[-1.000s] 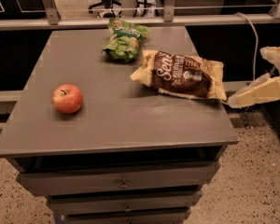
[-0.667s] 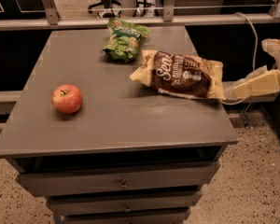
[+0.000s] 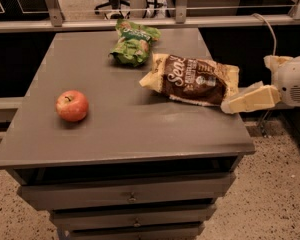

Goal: Move brown chip bag near apple

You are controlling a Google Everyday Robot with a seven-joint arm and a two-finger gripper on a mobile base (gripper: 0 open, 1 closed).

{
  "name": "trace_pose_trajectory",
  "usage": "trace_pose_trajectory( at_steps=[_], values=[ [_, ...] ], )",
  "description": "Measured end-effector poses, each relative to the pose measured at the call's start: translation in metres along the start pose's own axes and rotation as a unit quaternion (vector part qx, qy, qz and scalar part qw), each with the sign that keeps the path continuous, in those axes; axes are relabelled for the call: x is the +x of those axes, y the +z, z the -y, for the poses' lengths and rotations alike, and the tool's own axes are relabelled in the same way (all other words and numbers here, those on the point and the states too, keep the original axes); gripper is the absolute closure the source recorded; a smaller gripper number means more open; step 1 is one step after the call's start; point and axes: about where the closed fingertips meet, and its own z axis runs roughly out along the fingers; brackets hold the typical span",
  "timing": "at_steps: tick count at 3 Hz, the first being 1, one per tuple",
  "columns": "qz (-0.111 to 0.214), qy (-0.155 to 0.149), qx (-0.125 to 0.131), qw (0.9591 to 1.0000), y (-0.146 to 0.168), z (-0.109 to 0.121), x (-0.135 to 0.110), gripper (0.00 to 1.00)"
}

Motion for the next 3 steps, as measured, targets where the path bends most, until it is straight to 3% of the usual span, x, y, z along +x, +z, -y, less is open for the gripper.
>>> trace_pose_trajectory(
  at_steps=[3],
  values=[
    [0.002, 0.024, 0.003, 0.9997, 0.064, -0.009, 0.022, 0.04]
  ],
)
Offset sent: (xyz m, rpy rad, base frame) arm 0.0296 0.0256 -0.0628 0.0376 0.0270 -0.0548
